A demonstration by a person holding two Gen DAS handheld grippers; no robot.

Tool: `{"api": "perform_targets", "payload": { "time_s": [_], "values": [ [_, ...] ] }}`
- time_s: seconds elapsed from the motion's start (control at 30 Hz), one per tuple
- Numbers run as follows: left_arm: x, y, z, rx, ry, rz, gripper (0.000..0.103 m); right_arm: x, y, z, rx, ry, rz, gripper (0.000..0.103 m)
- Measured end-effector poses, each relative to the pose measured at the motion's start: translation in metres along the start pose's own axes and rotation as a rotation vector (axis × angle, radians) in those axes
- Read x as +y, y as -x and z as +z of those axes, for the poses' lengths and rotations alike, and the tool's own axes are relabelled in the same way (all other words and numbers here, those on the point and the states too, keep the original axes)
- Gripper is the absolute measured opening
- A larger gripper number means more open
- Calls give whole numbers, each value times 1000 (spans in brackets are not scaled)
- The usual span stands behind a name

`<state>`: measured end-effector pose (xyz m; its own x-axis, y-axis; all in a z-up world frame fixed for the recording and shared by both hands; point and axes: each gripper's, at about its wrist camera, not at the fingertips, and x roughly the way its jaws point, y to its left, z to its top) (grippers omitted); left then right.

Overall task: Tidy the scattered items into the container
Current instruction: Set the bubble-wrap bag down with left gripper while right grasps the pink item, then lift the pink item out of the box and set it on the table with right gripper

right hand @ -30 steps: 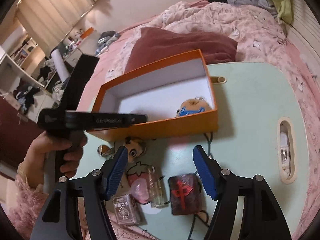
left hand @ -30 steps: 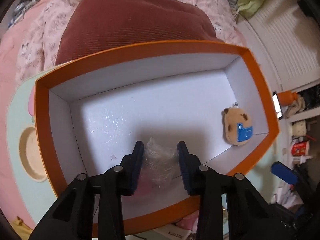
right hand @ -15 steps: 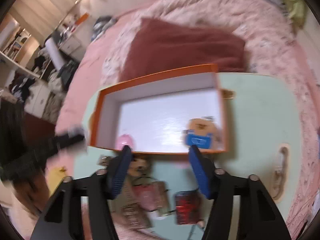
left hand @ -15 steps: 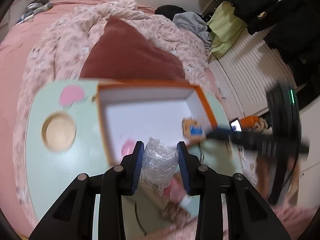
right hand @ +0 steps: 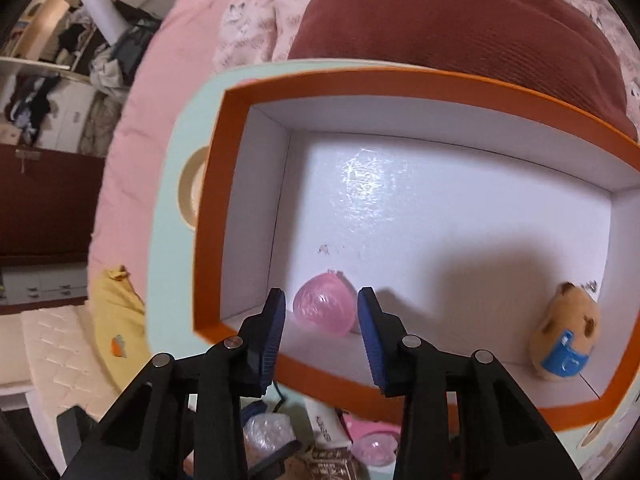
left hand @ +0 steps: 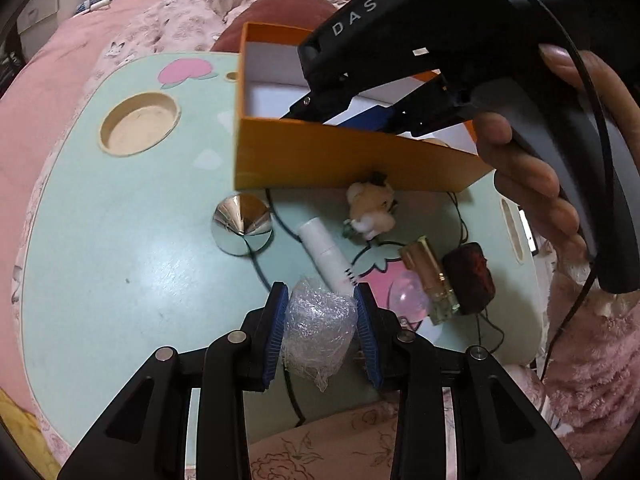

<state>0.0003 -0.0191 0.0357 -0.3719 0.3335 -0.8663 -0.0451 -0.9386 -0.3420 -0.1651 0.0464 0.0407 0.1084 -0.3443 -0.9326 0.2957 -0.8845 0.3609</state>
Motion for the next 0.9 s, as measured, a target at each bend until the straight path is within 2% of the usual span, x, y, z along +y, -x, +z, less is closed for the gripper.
{"api": "perform_targets", "payload": {
  "time_s": [0.2, 0.27, 0.43, 0.67, 0.8, 0.9],
  "values": [
    [4, -7, -4, 1, 2, 45, 37, 2, -11, 7, 54, 11, -61, 37],
    [5, -11, -4, 4, 8, 67, 43, 5, -9, 7, 54, 20, -79, 37],
    [9, -9, -5, -12, 22, 62, 46, 12, -10, 5, 49, 30, -138, 32],
    [21, 0, -6, -36, 54, 57, 46, 6, -5, 3, 33, 16, -107, 30],
    [26, 2, -4, -43, 63, 63, 46, 0, 5, 2, 7, 8, -77, 22],
    [28, 0, 1, -43, 75, 61, 46, -4, 10, 2, 8, 15, -78, 21]
  ]
}}
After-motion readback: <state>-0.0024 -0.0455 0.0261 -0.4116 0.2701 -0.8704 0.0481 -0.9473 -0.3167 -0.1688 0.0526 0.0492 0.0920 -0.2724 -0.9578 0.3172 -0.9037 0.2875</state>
